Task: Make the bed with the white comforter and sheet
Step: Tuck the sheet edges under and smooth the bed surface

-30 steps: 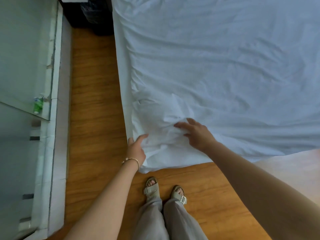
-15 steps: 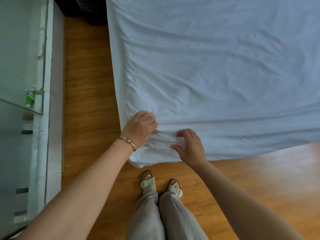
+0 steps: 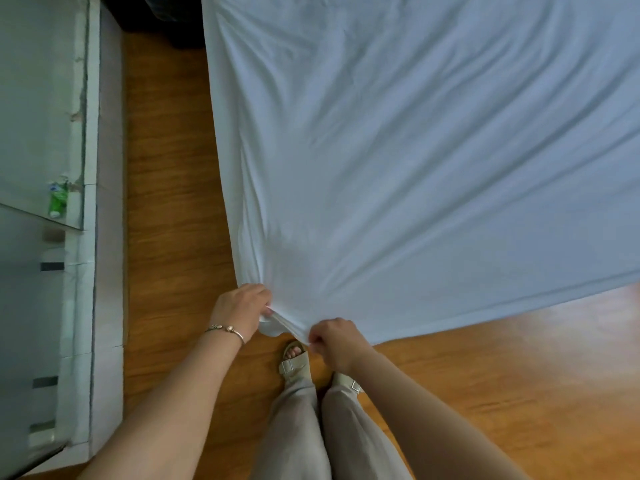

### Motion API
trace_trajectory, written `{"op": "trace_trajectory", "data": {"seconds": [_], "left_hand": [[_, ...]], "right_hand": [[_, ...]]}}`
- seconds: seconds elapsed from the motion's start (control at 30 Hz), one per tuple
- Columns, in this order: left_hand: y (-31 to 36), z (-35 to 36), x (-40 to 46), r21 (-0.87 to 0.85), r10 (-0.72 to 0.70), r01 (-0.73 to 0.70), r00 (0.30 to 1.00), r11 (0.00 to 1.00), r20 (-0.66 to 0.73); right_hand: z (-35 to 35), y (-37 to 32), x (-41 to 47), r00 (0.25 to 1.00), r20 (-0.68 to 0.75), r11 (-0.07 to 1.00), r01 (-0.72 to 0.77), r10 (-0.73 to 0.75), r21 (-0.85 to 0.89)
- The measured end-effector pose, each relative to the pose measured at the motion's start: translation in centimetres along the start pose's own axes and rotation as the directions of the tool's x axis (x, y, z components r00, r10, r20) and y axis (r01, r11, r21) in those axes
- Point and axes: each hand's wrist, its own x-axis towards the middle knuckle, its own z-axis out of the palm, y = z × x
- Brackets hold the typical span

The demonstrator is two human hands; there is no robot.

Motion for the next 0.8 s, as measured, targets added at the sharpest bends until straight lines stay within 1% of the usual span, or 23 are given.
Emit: {"op": "trace_trajectory", "data": {"seconds": [0.07, 0.1, 0.13, 0.17, 0.2, 0.23, 0.27, 0.3, 0.33, 0.37, 0.4, 0.43, 0.47, 0.5, 0.53, 0.57, 0.6, 0.63, 0.67, 0.7, 0.77, 0.8], "left_hand": [[0.4, -0.8, 0.5, -0.014, 0.001, 0.0, 0.999, 1.0, 0.035], [0.4, -1.3, 0.6, -0.028, 0.013, -0.011, 0.998, 1.0, 0.057], [0.6, -2.2, 1.0, -0.059, 0.025, -0.022, 0.999, 0.998, 0.048], [1.1, -3.3, 1.4, -0.092, 0.036, -0.035, 0.999, 0.995, 0.007], [1.6, -4.5, 2.1, -0.138, 0.077, -0.096, 0.988, 0.986, -0.137], [2.3, -5.3, 3.5, -0.119, 0.122, -0.167, 0.94, 0.979, -0.319], [3.0, -5.8, 5.2, -0.049, 0.155, -0.203, 0.861, 0.978, -0.485], [3.6, -6.4, 7.0, 0.0, 0.132, -0.157, 0.827, 0.988, -0.546], [3.9, -6.9, 8.6, -0.019, 0.051, -0.067, 0.886, 0.998, -0.46], [4.0, -6.8, 9.5, -0.047, -0.045, 0.033, 0.959, 0.998, -0.28], [3.9, -5.7, 9.7, -0.027, -0.135, 0.133, 0.984, 0.991, -0.119], [3.3, -3.8, 9.5, 0.016, -0.178, 0.179, 0.983, 0.984, -0.046], [2.7, -1.9, 8.8, 0.04, -0.176, 0.178, 0.983, 0.983, -0.044], [2.2, -0.5, 7.9, 0.048, -0.151, 0.154, 0.986, 0.987, -0.072], [1.9, 0.3, 7.0, 0.041, -0.116, 0.122, 0.985, 0.992, -0.126], [1.6, 1.0, 6.5, 0.026, -0.086, 0.092, 0.979, 0.995, -0.184], [1.4, 1.3, 6.1, 0.016, -0.067, 0.073, 0.97, 0.997, -0.234], [1.2, 1.4, 5.5, -0.001, -0.059, 0.061, 0.97, 0.998, -0.235], [1.2, 1.6, 4.8, -0.02, -0.056, 0.053, 0.971, 0.998, -0.232], [1.3, 2.1, 3.7, -0.046, -0.065, 0.056, 0.972, 0.997, -0.225], [2.1, 3.1, 1.5, -0.139, -0.126, 0.098, 0.968, 0.985, -0.217], [2.7, 3.6, 0.6, -0.239, -0.165, 0.107, 0.958, 0.965, -0.236]], "right_hand": [[0.2, 0.6, 0.5, 1.0, 0.017, 1.0, 0.008, -0.007, -0.02], [0.1, 1.0, 0.5, 1.0, 0.021, 1.0, 0.015, -0.015, -0.002], [-0.3, 1.2, 0.4, 1.0, 0.01, 0.999, 0.026, -0.027, 0.028], [-0.9, 1.5, 0.3, 0.998, -0.043, 0.997, 0.043, -0.041, 0.059], [-1.6, 1.6, 0.3, 0.981, -0.179, 0.992, 0.09, -0.072, 0.089], [-2.5, 1.7, 0.6, 0.915, -0.389, 0.983, 0.157, -0.108, 0.095], [-3.5, 1.5, 1.2, 0.787, -0.597, 0.974, 0.222, -0.158, 0.034], [-4.6, 1.2, 2.0, 0.652, -0.73, 0.969, 0.239, -0.205, -0.058], [-5.7, 1.1, 2.9, 0.582, -0.788, 0.977, 0.176, -0.2, -0.118], [-6.8, 0.9, 3.7, 0.624, -0.772, 0.992, 0.072, -0.124, -0.101], [-7.5, 1.1, 4.4, 0.722, -0.691, 0.999, -0.026, -0.001, -0.029], [-7.4, 1.5, 4.7, 0.826, -0.558, 0.996, -0.093, 0.081, 0.007], [-6.7, 1.9, 4.6, 0.896, -0.441, 0.994, -0.088, 0.052, -0.06], [-5.2, 2.2, 4.2, 0.926, -0.373, 0.982, -0.017, -0.056, -0.19], [-3.5, 2.4, 3.4, 0.938, -0.313, 0.949, 0.052, -0.153, -0.31], [-1.7, 2.6, 2.6, 0.942, -0.269, 0.911, 0.079, -0.201, -0.405], [-0.4, 2.6, 1.9, 0.944, -0.254, 0.888, 0.074, -0.209, -0.455], [0.2, 2.5, 1.5, 0.949, -0.254, 0.886, 0.051, -0.187, -0.46], [0.4, 2.3, 1.3, 0.94, -0.298, 0.892, 0.015, -0.166, -0.451], [0.2, 2.3, 1.3, 0.909, -0.385, 0.908, -0.016, -0.162, -0.419], [-0.5, 2.6, 1.8, 0.793, -0.568, 0.941, 0.018, -0.219, -0.338], [-1.3, 2.8, 2.1, 0.742, -0.622, 0.948, 0.057, -0.25, -0.314]]}}
